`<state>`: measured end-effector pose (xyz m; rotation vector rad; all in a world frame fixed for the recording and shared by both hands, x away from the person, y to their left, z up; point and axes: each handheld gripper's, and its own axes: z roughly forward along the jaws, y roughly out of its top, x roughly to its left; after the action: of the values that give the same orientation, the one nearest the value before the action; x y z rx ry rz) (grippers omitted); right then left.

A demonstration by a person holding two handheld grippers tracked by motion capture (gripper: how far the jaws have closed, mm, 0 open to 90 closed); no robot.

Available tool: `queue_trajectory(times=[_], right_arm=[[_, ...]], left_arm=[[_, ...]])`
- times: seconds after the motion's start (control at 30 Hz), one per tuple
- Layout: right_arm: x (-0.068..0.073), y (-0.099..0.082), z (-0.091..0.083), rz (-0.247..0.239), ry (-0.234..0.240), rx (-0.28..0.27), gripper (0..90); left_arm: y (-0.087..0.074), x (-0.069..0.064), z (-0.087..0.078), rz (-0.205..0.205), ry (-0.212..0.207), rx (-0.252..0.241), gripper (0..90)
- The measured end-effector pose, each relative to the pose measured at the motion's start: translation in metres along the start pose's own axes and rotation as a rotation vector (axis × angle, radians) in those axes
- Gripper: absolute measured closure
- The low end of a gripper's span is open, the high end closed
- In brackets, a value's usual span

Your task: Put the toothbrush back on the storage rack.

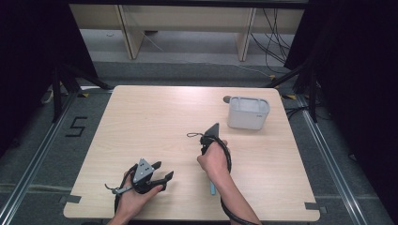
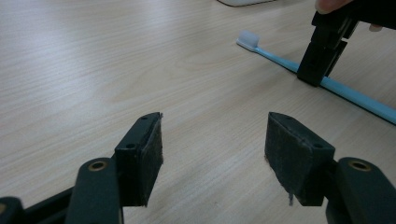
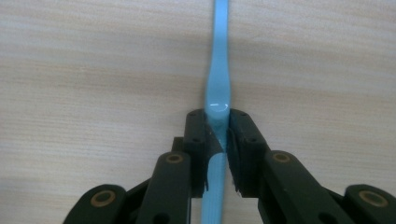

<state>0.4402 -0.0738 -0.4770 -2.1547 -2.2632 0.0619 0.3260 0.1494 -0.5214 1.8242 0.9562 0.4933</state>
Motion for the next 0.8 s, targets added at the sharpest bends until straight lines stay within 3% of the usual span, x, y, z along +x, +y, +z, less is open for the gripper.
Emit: queue_trajectory(times=[0.1, 0.17, 0.37, 0.4, 0.57, 0.67, 0.7, 0.77, 0.8], right_arm=[[0.000, 0.001, -0.001, -0.031, -0.004, 0.007, 78.6], [-0.003, 0.000, -0.001, -0.086, -0.001, 0.009, 78.6], [-0.006, 0.001, -0.003, -0.100, 0.016, 0.033, 79.0], [-0.006, 0.000, -0.002, -0.103, 0.019, 0.009, 79.0], [-0.016, -0.001, -0.005, -0.105, 0.062, 0.013, 79.1], [-0.022, -0.002, -0.009, -0.096, 0.079, -0.029, 79.1], [-0.024, -0.004, -0.011, -0.082, 0.105, -0.052, 79.1], [-0.030, -0.006, -0.014, -0.121, 0.107, -0.074, 79.1], [-0.033, -0.008, -0.014, -0.128, 0.108, -0.113, 79.1]], left_arm=[[0.000, 0.000, 0.000, 0.004, 0.000, 0.002, 36.4], [0.000, 0.000, 0.000, 0.003, 0.000, 0.001, 36.3], [0.000, 0.000, 0.000, 0.003, -0.007, -0.006, 36.3], [0.000, 0.000, 0.000, 0.003, -0.008, -0.008, 36.3], [0.000, -0.001, 0.000, 0.002, -0.006, -0.005, 36.4], [0.000, 0.000, 0.000, 0.001, -0.005, -0.006, 36.4], [0.000, 0.000, 0.000, 0.000, -0.005, -0.007, 36.4], [0.000, -0.001, 0.000, -0.001, 0.001, -0.002, 36.5], [0.000, -0.001, 0.000, 0.001, 0.005, 0.004, 36.5]])
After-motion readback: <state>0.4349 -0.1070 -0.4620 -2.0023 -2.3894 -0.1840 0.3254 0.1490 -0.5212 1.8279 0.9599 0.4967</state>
